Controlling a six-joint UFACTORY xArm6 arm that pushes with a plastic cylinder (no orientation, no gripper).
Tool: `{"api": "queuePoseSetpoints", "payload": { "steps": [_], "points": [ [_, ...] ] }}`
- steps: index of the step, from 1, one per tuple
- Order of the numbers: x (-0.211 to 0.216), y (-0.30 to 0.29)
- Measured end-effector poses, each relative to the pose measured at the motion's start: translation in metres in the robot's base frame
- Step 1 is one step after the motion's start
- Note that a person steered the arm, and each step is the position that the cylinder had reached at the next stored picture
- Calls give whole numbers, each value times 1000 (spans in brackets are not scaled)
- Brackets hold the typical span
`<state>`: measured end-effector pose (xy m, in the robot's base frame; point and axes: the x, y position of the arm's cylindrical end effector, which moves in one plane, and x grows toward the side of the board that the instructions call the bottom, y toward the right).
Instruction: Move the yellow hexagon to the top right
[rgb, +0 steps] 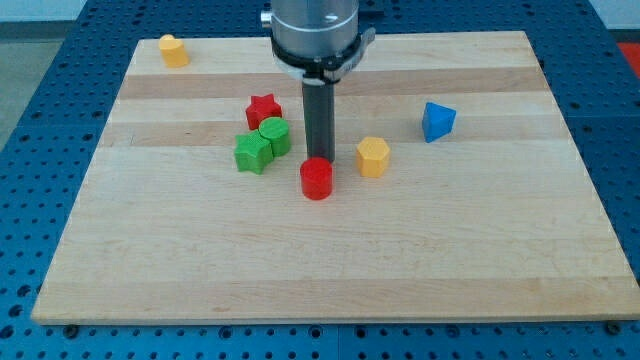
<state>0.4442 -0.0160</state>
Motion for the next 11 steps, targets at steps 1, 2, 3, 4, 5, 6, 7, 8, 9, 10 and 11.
{"api": "queuePoseSetpoints", "payload": {
  "steps": [1, 2, 3, 4, 5, 6, 7, 8, 9, 10, 11],
  "points": [
    [17, 6],
    [21, 31],
    [21, 56],
    [16, 65],
    [-2, 65],
    [-22, 66],
    [-41, 72],
    [-65, 77],
    [-80, 92],
    [-88, 111],
    [-104, 126]
  ]
}}
